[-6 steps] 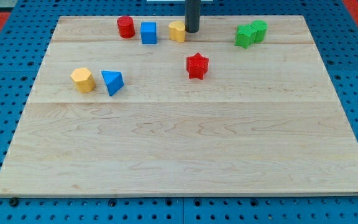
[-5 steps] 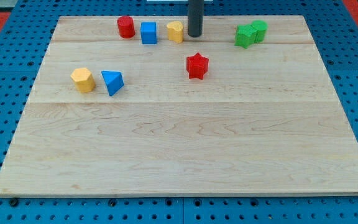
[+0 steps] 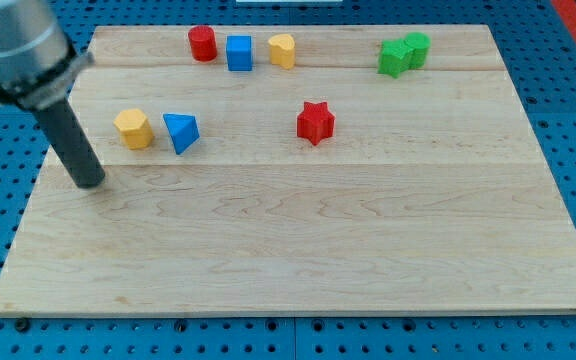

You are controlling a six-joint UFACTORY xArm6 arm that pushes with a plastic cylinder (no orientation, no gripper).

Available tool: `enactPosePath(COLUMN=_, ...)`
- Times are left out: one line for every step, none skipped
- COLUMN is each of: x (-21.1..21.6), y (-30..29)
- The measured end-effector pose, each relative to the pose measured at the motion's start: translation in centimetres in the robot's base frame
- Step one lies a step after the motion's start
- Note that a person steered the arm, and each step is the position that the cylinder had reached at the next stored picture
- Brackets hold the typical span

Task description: Move the yellow hexagon below the yellow heart

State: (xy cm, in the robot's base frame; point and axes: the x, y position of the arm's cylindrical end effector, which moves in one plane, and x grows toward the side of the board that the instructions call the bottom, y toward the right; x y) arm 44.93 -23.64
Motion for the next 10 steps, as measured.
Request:
enactPosePath(x=-7.3, y=0.0)
enactPosePath(x=-9.2, y=6.7)
enactPosePath(x=-8.2, y=-2.0)
enactPosePath(x=-2.5, y=2.1)
enactPosePath(x=-7.5, y=6.3)
enactPosePath(x=-11.3, y=9.6)
enactPosePath(x=-10.6, y=10.3)
enactPosePath(x=-6.2, y=6.0)
enactPosePath(x=-6.4, y=13.1)
enactPosePath(x=-9.8, y=13.4)
